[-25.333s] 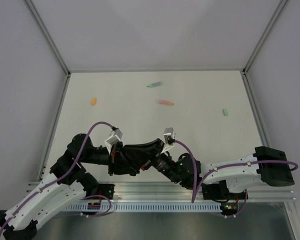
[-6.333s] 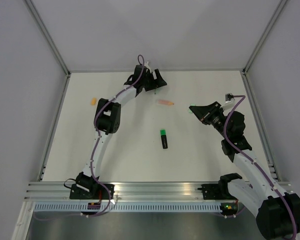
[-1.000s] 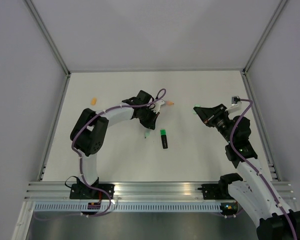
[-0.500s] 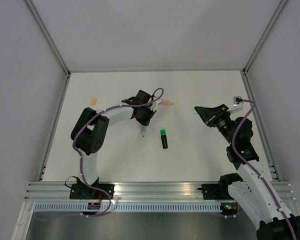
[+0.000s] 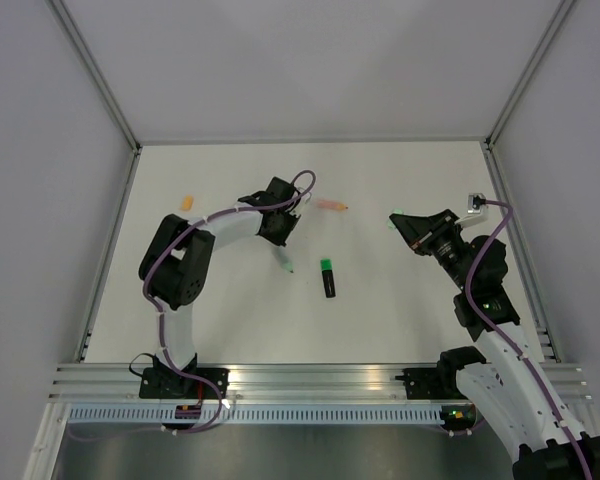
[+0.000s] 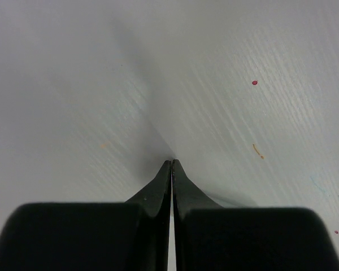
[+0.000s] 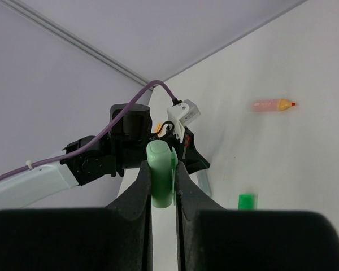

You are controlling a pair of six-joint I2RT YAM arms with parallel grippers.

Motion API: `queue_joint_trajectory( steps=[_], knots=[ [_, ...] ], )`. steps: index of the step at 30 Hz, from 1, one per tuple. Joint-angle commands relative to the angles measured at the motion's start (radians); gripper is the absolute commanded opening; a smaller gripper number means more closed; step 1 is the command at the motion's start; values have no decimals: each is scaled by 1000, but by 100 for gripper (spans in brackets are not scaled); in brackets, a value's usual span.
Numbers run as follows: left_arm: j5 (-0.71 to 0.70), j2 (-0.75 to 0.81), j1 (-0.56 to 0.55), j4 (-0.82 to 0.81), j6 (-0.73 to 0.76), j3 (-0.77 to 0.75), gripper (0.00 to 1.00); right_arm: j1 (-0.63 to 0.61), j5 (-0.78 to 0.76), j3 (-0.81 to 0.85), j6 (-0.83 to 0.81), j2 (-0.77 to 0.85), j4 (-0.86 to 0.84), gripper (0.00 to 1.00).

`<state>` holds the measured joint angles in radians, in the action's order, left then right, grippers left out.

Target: Insert the pens into the pen caps

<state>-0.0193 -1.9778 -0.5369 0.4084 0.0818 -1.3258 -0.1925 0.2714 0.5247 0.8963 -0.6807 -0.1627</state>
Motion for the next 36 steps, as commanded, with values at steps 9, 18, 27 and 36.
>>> queue_joint_trajectory(
  steps=[9,18,27,36],
  knots=[
    [-10,140,-12,113,-28,146,6,1,8,43,3,26,-20,0],
    [62,223,-23,159,4,146,41,2,3,40,1,21,-24,0],
    [111,202,-70,273,75,63,62,2,-3,40,-2,21,-21,0],
    [56,129,-103,297,-5,48,60,2,-8,49,-8,30,-5,0]
  ],
)
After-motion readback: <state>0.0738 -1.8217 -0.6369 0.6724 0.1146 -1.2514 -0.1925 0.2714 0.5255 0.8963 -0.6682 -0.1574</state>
